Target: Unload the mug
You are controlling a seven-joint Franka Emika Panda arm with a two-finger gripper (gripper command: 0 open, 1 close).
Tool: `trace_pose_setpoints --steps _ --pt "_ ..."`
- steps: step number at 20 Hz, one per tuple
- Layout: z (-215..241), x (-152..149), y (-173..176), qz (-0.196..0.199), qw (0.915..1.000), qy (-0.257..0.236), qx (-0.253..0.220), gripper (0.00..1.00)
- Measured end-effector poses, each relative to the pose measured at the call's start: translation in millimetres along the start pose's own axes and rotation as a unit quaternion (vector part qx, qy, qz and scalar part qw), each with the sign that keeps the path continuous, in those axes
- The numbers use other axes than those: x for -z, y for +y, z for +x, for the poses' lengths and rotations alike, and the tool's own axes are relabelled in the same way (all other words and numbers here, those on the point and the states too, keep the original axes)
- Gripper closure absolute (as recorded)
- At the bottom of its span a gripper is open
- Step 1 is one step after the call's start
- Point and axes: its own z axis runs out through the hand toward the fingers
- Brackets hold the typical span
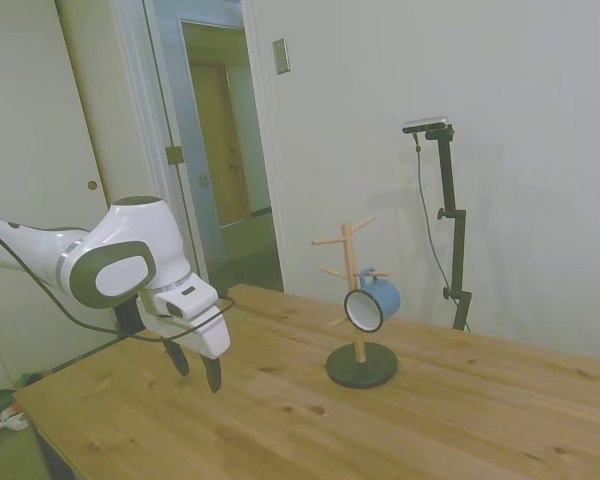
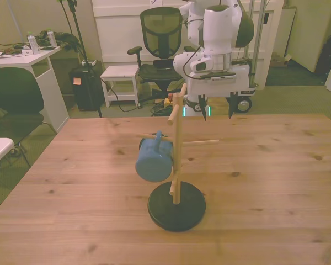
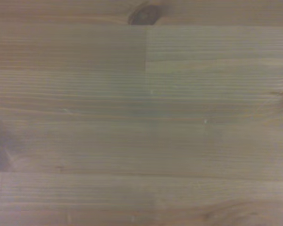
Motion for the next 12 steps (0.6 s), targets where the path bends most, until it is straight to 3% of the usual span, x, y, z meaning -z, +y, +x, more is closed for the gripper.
trace_pose_setpoints --steps 8,12 --pt "-0.9 -5.5 1.9 -0.003 0.9999 -0.003 -0.011 0.00" --pt "9.4 -3.2 6.4 0.016 0.9995 0.016 -0.023 0.00"
